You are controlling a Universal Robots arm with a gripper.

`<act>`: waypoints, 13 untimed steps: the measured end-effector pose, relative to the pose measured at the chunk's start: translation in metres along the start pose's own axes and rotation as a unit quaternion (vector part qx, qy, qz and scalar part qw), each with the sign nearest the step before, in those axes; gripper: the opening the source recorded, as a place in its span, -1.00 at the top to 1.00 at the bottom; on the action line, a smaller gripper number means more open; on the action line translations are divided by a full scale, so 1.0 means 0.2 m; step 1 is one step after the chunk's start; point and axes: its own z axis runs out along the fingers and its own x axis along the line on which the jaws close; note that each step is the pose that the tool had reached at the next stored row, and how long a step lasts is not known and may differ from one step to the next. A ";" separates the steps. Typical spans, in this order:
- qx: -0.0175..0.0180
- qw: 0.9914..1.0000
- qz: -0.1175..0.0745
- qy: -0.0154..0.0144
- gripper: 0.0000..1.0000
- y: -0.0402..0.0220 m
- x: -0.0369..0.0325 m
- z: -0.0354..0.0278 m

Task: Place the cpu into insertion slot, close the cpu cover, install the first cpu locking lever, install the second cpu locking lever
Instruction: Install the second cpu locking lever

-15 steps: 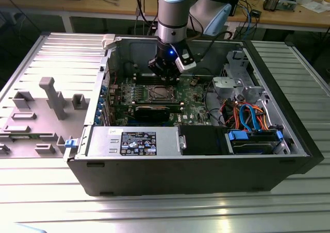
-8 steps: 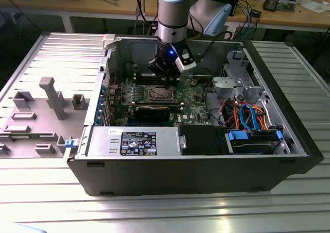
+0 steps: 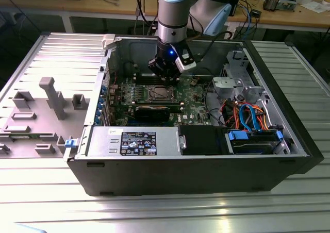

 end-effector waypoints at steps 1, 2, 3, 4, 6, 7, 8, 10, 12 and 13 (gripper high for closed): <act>0.000 1.000 0.000 0.000 0.79 0.000 0.000 -0.001; 0.001 1.000 0.000 0.000 0.79 0.000 0.000 -0.010; 0.001 1.000 0.000 0.000 0.79 0.001 0.000 -0.016; 0.002 1.000 0.000 0.000 0.79 0.000 -0.001 -0.016; 0.003 1.000 0.000 0.000 0.79 -0.006 0.000 -0.017; 0.003 1.000 0.000 0.000 0.79 -0.008 0.000 -0.017; 0.003 1.000 0.000 0.000 0.79 -0.011 0.000 -0.017; 0.003 1.000 0.000 0.000 0.79 -0.018 0.000 -0.017; 0.003 1.000 0.000 0.000 0.79 -0.027 0.000 -0.018; 0.003 1.000 0.000 0.000 0.79 -0.029 0.000 -0.018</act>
